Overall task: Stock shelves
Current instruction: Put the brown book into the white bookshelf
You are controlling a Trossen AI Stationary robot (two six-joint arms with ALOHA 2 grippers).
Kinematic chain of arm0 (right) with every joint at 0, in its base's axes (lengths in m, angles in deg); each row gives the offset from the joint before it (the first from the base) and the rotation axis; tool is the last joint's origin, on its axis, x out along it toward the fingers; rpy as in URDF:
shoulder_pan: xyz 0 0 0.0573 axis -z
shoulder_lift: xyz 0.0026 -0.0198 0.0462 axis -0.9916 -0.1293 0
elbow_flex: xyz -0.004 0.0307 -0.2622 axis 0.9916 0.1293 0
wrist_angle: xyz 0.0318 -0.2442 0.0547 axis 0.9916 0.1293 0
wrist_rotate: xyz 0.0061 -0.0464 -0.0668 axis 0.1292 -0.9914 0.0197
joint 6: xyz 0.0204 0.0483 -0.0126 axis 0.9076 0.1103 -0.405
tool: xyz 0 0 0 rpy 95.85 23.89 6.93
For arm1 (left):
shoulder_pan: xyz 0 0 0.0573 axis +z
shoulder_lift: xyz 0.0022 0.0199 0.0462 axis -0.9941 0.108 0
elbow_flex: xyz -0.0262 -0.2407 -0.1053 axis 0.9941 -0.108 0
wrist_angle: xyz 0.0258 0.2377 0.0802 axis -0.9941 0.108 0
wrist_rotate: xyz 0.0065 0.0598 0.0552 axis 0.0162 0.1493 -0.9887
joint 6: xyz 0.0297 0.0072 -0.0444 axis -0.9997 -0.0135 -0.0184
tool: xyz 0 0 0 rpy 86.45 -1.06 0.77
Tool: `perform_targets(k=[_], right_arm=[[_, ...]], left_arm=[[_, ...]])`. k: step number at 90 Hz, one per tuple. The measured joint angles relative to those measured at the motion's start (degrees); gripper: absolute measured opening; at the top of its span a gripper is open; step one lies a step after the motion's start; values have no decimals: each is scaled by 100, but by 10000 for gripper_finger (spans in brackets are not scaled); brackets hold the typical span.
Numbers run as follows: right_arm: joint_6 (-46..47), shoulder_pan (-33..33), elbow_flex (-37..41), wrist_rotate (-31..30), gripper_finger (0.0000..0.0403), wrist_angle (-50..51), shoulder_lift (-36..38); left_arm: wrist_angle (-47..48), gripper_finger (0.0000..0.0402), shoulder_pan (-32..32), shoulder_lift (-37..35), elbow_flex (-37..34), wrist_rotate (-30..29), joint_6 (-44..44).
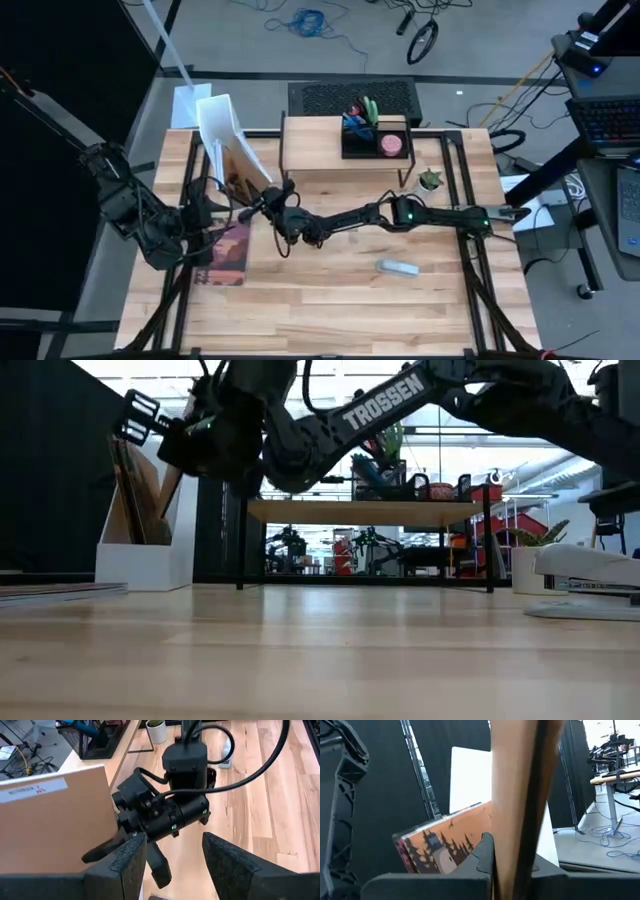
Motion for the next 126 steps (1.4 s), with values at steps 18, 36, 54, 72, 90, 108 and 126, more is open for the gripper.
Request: perform_targets(k=[18, 36, 54, 72, 90, 108, 126], right_arm=[[-34, 25, 0, 39, 4, 66, -154], [-291, 53, 0, 470, 4, 138, -145], [-334, 90, 0, 490, 4, 546, -138], [-141, 132, 0, 503, 7, 837, -136], [113, 137, -6, 505, 30, 1387, -125], [1, 128, -6, 488, 76, 1545, -125], [-518, -31, -6, 475, 156, 1286, -78]], left_arm=[[1, 180, 0, 0, 0, -60, -2], [0, 180, 0, 0, 0, -59, 0], [-1, 180, 0, 0, 0, -59, 35], [-32, 180, 0, 0, 0, -59, 39], [-110, 180, 0, 0, 0, -59, 42], [-108, 180, 0, 1, 0, -58, 42], [-108, 180, 0, 2, 0, -57, 44]])
